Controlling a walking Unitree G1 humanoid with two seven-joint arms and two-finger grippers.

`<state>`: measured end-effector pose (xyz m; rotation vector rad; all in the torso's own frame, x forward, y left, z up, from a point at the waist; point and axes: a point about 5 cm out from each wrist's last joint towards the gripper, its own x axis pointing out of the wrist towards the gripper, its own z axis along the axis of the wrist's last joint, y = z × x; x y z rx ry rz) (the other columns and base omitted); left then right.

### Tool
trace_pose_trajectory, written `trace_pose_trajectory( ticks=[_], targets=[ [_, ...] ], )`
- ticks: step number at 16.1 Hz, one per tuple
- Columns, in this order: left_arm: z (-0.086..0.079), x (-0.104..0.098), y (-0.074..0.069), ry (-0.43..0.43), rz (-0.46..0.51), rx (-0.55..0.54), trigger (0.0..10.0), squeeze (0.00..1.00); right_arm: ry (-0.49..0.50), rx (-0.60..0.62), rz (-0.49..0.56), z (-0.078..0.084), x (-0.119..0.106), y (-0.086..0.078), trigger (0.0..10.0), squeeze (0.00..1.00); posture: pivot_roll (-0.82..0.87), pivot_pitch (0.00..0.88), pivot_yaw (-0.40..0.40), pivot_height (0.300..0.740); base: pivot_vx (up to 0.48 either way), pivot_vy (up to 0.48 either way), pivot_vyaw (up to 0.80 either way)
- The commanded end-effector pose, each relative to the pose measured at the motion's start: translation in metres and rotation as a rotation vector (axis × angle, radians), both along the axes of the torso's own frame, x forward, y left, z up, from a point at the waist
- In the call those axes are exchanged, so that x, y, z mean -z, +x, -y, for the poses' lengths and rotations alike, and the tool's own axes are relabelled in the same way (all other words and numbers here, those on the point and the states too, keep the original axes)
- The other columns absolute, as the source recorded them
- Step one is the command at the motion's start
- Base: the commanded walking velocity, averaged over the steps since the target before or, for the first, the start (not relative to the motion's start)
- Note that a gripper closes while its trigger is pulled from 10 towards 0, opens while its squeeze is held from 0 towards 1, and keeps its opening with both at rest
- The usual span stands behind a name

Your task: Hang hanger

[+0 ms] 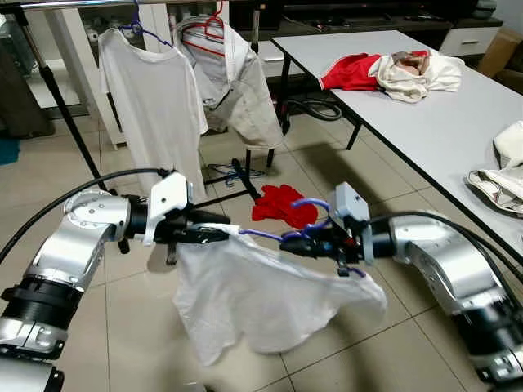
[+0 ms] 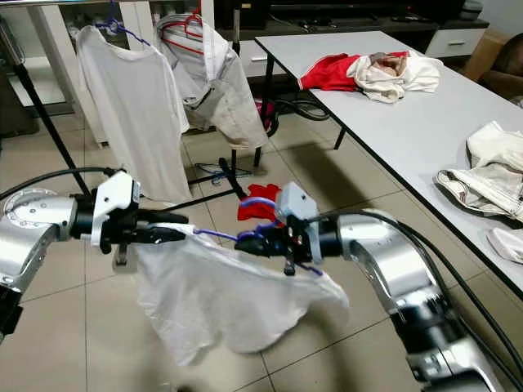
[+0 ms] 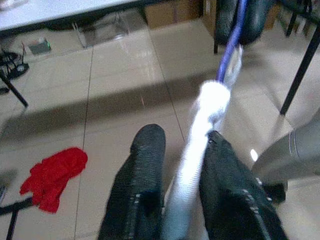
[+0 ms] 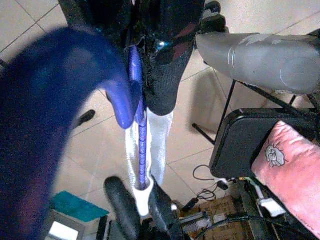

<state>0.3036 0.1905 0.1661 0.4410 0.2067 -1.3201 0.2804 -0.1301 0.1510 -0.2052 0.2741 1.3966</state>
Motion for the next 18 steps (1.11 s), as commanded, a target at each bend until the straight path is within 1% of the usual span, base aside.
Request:
trace_pose_trajectory(
  ticks=[1,2,3,4,5,6,7,8,9,10,11,12,13,14,15,16,17,18],
  targets=[
    [-0.001,-0.020,0.005,-0.058,0.059,0.004,10.0,1.00,-0.002,0.024,-0.016,0.003,0.003,-0.002,0.0,0.00,-0.15,0.000,-0.011,0.740,0.000,0.000,0.00],
    [0.000,-0.023,0.005,-0.101,0.028,-0.014,10.0,1.00,-0.006,0.032,-0.020,0.003,0.005,-0.004,0.0,0.00,-0.15,0.000,-0.008,0.740,0.000,0.000,0.00],
    [0.000,-0.024,0.005,-0.126,0.004,-0.023,10.0,1.00,-0.014,0.038,-0.022,0.003,0.006,-0.006,0.0,0.00,-0.17,0.000,-0.002,0.740,0.000,0.000,0.00],
    [0.002,-0.024,0.006,-0.157,0.020,-0.035,10.0,1.00,-0.054,0.079,-0.019,0.008,0.013,-0.009,0.0,0.00,-0.17,0.000,0.001,0.740,0.000,0.000,0.00],
    [0.006,-0.024,0.007,-0.188,0.091,-0.052,10.0,1.00,-0.060,0.114,-0.031,0.012,0.018,-0.012,0.0,0.00,-0.17,0.000,0.005,0.740,0.000,0.000,0.00],
    [0.008,-0.024,0.008,-0.207,0.103,-0.067,10.0,1.00,-0.065,0.138,-0.037,0.015,0.021,-0.014,0.0,0.00,-0.16,0.000,0.002,0.740,0.000,0.000,0.00],
    [0.010,-0.024,0.009,-0.230,0.112,-0.088,10.0,0.80,-0.069,0.160,-0.043,0.018,0.023,-0.016,0.0,0.00,-0.16,0.000,0.002,0.740,0.000,0.000,0.00],
    [0.013,-0.020,0.007,-0.260,0.089,-0.113,10.0,0.09,-0.053,0.208,-0.061,0.022,0.028,-0.021,0.0,0.00,-0.15,0.000,-0.003,0.740,0.000,0.000,0.00],
    [0.011,-0.013,0.011,-0.253,0.063,-0.207,10.0,0.00,-0.041,0.271,-0.056,0.025,0.032,-0.022,0.0,0.00,-0.15,0.000,-0.006,0.740,0.000,0.000,0.00],
    [0.009,-0.006,0.014,-0.249,0.072,-0.316,10.0,0.00,-0.037,0.357,-0.043,0.026,0.038,-0.019,0.0,0.00,-0.15,0.000,-0.008,0.740,0.000,0.000,0.00],
    [0.007,0.005,0.015,-0.251,0.068,-0.454,10.0,0.00,-0.058,0.474,-0.019,0.028,0.046,-0.016,0.0,0.00,-0.15,0.000,-0.010,0.740,0.000,0.000,0.00],
    [0.006,0.014,0.010,-0.308,0.051,-0.607,10.0,0.00,-0.065,0.660,-0.027,0.029,0.054,-0.011,0.0,0.00,-0.16,0.000,-0.015,0.740,0.000,0.000,0.00],
    [0.002,0.026,0.004,-0.288,0.063,-0.737,10.0,0.00,-0.055,0.827,-0.049,0.029,0.061,-0.009,2.0,0.00,-0.17,0.000,-0.009,0.740,0.000,0.000,0.00],
    [-0.002,0.034,0.000,-0.268,0.091,-0.797,10.0,0.00,-0.009,0.977,-0.062,0.030,0.064,-0.007,10.0,0.00,-0.17,0.000,-0.009,0.740,0.000,0.000,0.00],
    [-0.004,0.041,-0.001,-0.261,0.090,-0.875,10.0,0.00,0.042,1.077,-0.091,0.031,0.066,-0.007,10.0,0.00,-0.17,0.000,0.001,0.740,0.000,0.000,0.00],
    [-0.006,0.048,-0.002,-0.288,0.072,-0.996,10.0,0.00,0.102,1.167,-0.083,0.030,0.065,-0.009,10.0,0.00,-0.16,0.000,0.005,0.740,0.000,0.000,0.00],
    [-0.004,0.052,-0.004,-0.304,0.060,-1.042,10.0,0.00,0.121,1.235,-0.071,0.031,0.064,-0.008,10.0,0.00,-0.15,0.000,0.000,0.740,0.000,0.000,0.00],
    [0.001,0.052,-0.005,-0.302,0.063,-1.036,10.0,0.00,0.119,1.319,-0.052,0.036,0.065,-0.005,10.0,0.00,-0.14,0.000,-0.005,0.740,0.240,0.000,0.00]
  ],
)
